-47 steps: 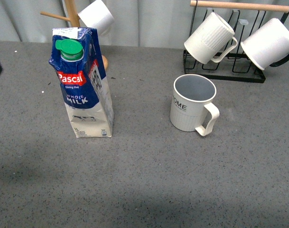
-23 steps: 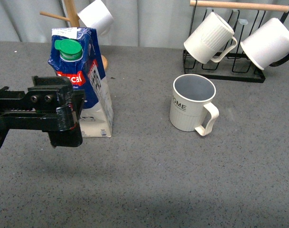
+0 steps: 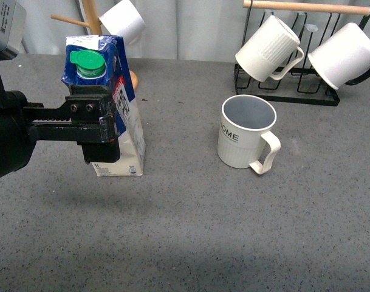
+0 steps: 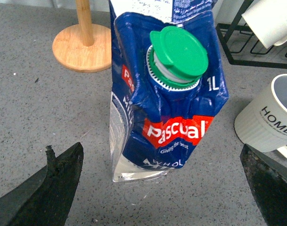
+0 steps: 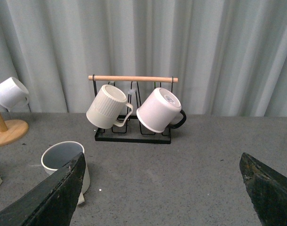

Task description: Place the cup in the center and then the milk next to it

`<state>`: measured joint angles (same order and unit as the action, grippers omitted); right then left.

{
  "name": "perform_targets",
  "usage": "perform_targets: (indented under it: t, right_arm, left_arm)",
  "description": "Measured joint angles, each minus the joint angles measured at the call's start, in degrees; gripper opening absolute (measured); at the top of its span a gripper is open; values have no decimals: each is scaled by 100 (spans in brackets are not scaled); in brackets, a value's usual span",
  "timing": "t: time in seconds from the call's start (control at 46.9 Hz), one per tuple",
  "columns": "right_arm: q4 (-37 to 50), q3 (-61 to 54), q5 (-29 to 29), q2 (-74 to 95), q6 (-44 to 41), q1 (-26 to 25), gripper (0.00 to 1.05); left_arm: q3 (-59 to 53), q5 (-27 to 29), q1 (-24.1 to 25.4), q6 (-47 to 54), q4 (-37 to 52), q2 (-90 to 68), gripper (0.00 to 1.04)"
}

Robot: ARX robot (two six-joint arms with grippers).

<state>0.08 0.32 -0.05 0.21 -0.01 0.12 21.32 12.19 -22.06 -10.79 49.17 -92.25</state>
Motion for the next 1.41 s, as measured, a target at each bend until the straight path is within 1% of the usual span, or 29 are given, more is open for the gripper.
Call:
perform_targets:
  t: [0.469,0.725,0.917,0.981,1.003,1.152,1.173,1.323,1.408]
  right_arm:
    - [0,0,0,0,0,0,96]
    - [0,0,0,0,0,0,96]
    - [0,0,-2,0,0,0,96]
    - [0,0,0,0,0,0,96]
    - [0,0,0,0,0,0,96]
    - [0,0,0,0,0,0,96]
    - [0,0,-2,0,0,0,96]
    - [0,0,0,0,0,0,96]
    - [0,0,0,0,0,0,96]
  left_arm:
    - [409,-118,33,0,-83,-417,98]
    - [551,-122,195,-44,-125,-527,98]
    - [621,-129,214,-160,-166,-553,98]
    - [636,-133,214,-201,-168,-562,89]
    - [645,-136,216,-221,-168,-568,84]
    - [688,-173,223,-243,-168,-577,55]
    - [688,-175,223,-245,-168,-577,53]
    - [699,-170,203,-245,-223,-544,31]
    - [713,-162,153,-251,-260,-498,22]
